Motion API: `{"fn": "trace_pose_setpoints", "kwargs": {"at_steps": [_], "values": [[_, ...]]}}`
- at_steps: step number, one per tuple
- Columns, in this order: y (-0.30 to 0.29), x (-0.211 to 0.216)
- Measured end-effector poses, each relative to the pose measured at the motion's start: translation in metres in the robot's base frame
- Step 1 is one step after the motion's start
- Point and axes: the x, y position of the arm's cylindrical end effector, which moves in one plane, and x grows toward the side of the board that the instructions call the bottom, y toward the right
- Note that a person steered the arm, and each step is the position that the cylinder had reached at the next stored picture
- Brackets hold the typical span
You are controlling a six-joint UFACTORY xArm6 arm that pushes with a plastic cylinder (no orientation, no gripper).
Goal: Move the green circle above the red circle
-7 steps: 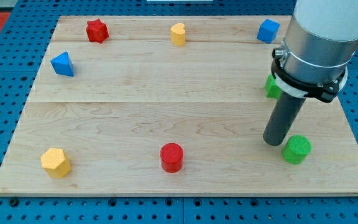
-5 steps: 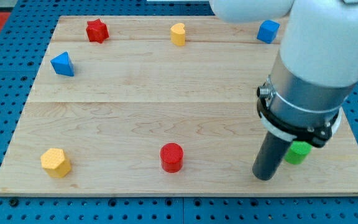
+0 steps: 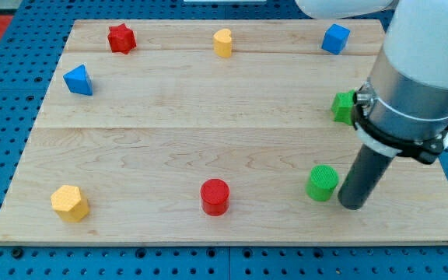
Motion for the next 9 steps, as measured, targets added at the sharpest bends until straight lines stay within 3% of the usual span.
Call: {"fn": "trace_pose_setpoints", "kwargs": {"at_steps": [1, 2, 4, 5, 6, 7, 8, 9], "values": [[0.023, -0.021], [-0.038, -0.021], [-0.096, -0.004], [-0.159, -0.001], [-0.171, -0.016], [-0.148, -0.056], [-0.145, -0.062], [-0.189, -0.066]]}}
